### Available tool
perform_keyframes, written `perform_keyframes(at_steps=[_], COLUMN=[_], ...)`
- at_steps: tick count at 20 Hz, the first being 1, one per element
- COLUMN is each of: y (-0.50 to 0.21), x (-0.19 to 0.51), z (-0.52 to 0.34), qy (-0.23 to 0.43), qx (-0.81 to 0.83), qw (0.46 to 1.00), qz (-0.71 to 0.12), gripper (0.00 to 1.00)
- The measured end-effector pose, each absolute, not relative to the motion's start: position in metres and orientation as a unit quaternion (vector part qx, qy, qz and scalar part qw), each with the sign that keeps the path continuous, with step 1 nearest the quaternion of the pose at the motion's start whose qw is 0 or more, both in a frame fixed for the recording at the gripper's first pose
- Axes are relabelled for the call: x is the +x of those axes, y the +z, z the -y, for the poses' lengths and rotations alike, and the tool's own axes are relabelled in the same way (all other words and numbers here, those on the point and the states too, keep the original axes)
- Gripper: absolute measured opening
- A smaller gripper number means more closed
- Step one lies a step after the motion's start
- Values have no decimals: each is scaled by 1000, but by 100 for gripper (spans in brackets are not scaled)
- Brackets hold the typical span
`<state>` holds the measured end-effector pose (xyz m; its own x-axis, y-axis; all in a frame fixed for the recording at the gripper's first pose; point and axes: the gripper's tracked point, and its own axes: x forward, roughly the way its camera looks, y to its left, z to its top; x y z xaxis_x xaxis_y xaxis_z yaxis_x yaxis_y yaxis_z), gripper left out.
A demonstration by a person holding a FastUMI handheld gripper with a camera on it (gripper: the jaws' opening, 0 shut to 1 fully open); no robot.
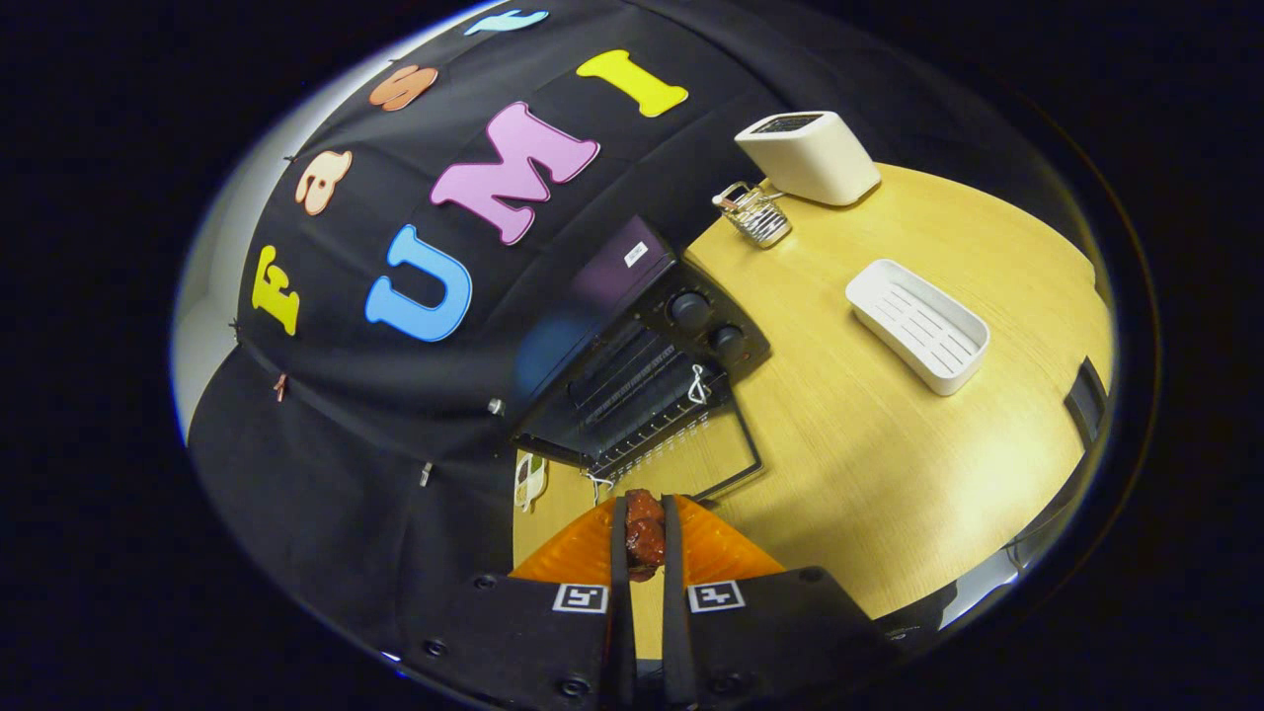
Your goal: Open the toaster oven, put the food inside, and close the toaster oven door.
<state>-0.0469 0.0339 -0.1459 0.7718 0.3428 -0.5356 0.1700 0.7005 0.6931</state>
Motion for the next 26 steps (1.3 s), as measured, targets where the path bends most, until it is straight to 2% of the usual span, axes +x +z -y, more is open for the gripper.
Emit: perform_keyframes(at_steps=[6,13,26], y=[-152,-188,-235], x=[-12,43,142], z=[-62,-81,-96], qy=[70,46,10], qx=[391,419,489], qw=[857,854,852], qz=[-328,-303,-187], gripper=[15,15,15])
